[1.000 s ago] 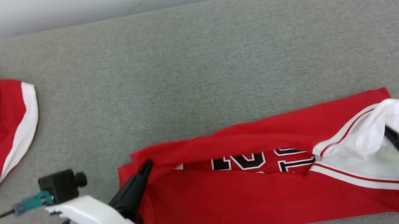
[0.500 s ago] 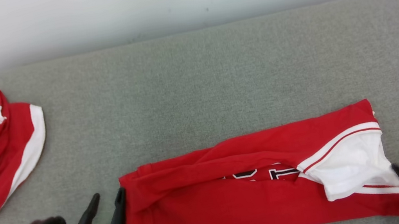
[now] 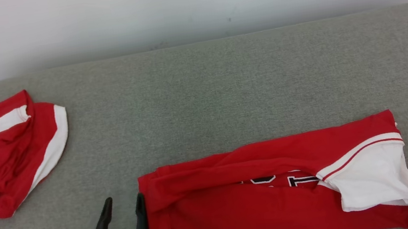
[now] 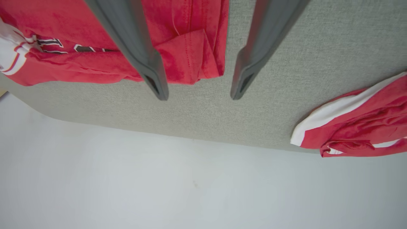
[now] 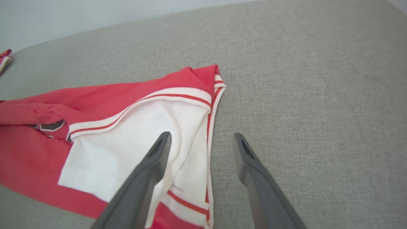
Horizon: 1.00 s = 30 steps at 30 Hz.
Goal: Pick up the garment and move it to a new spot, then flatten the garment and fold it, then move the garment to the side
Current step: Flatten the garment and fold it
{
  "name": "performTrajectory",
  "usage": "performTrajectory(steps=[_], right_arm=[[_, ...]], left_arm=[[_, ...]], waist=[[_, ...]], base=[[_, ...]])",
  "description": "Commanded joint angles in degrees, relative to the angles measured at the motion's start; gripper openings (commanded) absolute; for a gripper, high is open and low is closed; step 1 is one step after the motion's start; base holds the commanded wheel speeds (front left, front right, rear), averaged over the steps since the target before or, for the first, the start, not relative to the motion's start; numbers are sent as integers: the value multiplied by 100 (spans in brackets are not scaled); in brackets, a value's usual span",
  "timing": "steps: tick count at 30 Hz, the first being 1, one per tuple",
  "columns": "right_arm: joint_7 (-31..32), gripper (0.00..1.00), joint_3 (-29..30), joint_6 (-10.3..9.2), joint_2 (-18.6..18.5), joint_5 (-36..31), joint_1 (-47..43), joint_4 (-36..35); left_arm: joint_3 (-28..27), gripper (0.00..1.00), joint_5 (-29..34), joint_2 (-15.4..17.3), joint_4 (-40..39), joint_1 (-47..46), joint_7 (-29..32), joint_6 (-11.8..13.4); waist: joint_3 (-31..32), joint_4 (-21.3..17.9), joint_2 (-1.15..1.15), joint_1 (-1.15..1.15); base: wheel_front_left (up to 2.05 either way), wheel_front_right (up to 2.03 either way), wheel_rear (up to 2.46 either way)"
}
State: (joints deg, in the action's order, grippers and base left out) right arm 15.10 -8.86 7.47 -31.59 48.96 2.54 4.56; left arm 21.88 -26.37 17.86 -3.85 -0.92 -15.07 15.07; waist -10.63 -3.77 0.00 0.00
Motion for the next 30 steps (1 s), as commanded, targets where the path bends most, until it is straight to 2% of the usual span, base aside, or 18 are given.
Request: performTrajectory(steps=[1, 8, 12, 19, 25, 26, 27, 28, 29, 30], right_arm=[[11, 100, 27, 3, 13, -69, 65, 64], [202, 100, 146, 3, 472, -269, 244, 845], [243, 100, 105, 3, 644, -45, 393, 1069], [496, 100, -194, 3, 823, 372, 680, 1376], [602, 100, -574, 3, 1003, 610, 1017, 1691], [580, 93, -635, 4, 1031, 639, 1082, 1740], [544, 47, -685, 4, 1042, 651, 1127, 1796], [523, 28, -777, 5, 1047, 661, 1179, 1822], [462, 4, -829, 10, 1041, 670, 1231, 1851], [394, 0, -868, 10, 1016, 683, 1274, 1888]], left_arm=[[-60, 100, 21, -65, 38, 76, -10, -39], [-642, 100, 565, -746, 271, 117, -8, -674], [-911, 100, 831, -1005, 359, 151, -7, -973], [-1273, 100, 1110, -1307, 529, 182, -7, -1351], [-1388, 100, 1264, -1448, 674, 234, -7, -1550], [-1384, 100, 1282, -1457, 692, 236, -7, -1562], [-1382, 100, 1295, -1461, 719, 246, -7, -1576], [-1377, 100, 1312, -1466, 742, 251, -7, -1589], [-1370, 100, 1326, -1472, 755, 246, -7, -1606], [-1365, 100, 1320, -1477, 776, 245, -7, -1608]], waist=[[-27, 60, 0, 0], [-102, 305, 0, 0], [-146, 373, 0, 0], [-171, 437, 0, 0], [-141, 479, 0, 0], [-138, 489, 0, 0], [-132, 500, 0, 0], [-127, 512, 0, 0], [-125, 523, 0, 0], [-121, 533, 0, 0]], base=[[0, 0, 0], [0, 0, 0], [0, 0, 0], [0, 0, 0], [0, 0, 0], [0, 0, 0], [0, 0, 0], [0, 0, 0], [0, 0, 0], [0, 0, 0]])
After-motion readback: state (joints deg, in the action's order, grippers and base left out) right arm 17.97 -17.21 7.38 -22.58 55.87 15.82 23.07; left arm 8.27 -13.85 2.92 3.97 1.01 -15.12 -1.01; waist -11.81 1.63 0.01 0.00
